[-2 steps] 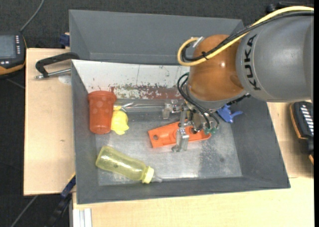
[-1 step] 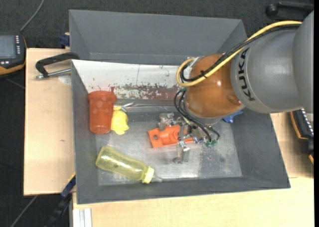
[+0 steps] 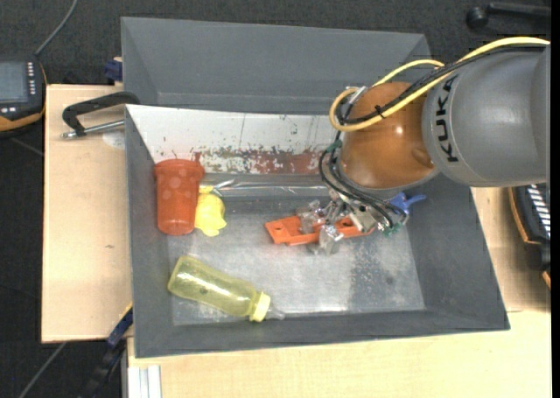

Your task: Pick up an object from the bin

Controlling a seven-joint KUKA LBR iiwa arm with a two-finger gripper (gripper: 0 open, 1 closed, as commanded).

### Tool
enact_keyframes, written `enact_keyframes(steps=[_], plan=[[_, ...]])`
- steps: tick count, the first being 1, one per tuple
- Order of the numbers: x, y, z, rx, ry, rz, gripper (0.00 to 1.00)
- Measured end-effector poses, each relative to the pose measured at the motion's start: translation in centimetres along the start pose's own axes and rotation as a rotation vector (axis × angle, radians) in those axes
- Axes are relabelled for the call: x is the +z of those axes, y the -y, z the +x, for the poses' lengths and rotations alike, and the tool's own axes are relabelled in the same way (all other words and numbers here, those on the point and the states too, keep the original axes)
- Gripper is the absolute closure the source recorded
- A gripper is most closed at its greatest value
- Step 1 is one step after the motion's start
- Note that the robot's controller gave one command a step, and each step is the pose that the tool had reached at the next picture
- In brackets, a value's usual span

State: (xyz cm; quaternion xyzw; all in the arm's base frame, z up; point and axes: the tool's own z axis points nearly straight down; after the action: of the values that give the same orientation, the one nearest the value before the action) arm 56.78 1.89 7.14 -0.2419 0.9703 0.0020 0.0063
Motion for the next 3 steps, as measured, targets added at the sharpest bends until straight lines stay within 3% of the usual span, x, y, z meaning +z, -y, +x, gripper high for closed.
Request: enact_keyframes(steps=[1, 2, 3], plan=[[0.03, -0.04, 0.02, 0.0, -0.001, -0.001, 0.0], [0.02, -0.04, 0.02, 0.0, -0.001, -0.001, 1.0], [0.03, -0.04, 0.02, 0.0, -0.001, -0.001, 1.0]])
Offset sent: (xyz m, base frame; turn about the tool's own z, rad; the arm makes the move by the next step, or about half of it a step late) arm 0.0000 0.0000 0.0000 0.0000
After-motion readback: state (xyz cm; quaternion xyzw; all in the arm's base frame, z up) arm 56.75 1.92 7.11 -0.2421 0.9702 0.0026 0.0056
